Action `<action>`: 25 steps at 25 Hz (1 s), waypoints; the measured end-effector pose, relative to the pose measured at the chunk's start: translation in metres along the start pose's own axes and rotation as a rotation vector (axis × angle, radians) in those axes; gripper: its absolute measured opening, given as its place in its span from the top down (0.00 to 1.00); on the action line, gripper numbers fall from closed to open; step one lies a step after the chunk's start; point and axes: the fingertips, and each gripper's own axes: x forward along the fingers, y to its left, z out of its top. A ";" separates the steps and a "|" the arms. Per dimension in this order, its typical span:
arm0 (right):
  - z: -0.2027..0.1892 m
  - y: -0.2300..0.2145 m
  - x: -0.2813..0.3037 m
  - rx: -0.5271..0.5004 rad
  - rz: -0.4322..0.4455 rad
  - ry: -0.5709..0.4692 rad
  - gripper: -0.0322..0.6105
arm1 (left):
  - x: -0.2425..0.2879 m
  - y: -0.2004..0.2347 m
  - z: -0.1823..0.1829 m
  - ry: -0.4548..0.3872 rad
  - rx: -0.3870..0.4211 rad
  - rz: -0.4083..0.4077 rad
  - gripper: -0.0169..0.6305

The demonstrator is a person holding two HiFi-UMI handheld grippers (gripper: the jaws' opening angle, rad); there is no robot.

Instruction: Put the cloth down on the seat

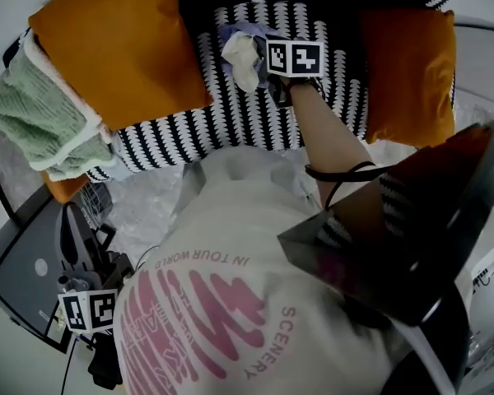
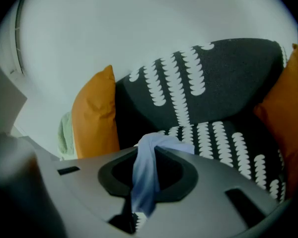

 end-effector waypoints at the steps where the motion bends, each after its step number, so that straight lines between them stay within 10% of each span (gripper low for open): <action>1: -0.010 -0.006 0.004 -0.020 -0.026 0.032 0.84 | 0.001 -0.001 -0.001 -0.006 -0.008 0.001 0.97; 11: -0.099 -0.036 0.018 -0.191 -0.152 0.385 0.85 | 0.009 -0.014 0.002 0.023 -0.004 0.017 0.97; 25: -0.172 -0.055 -0.002 -0.099 -0.185 0.602 0.85 | 0.008 -0.004 0.042 -0.151 0.089 -0.116 0.97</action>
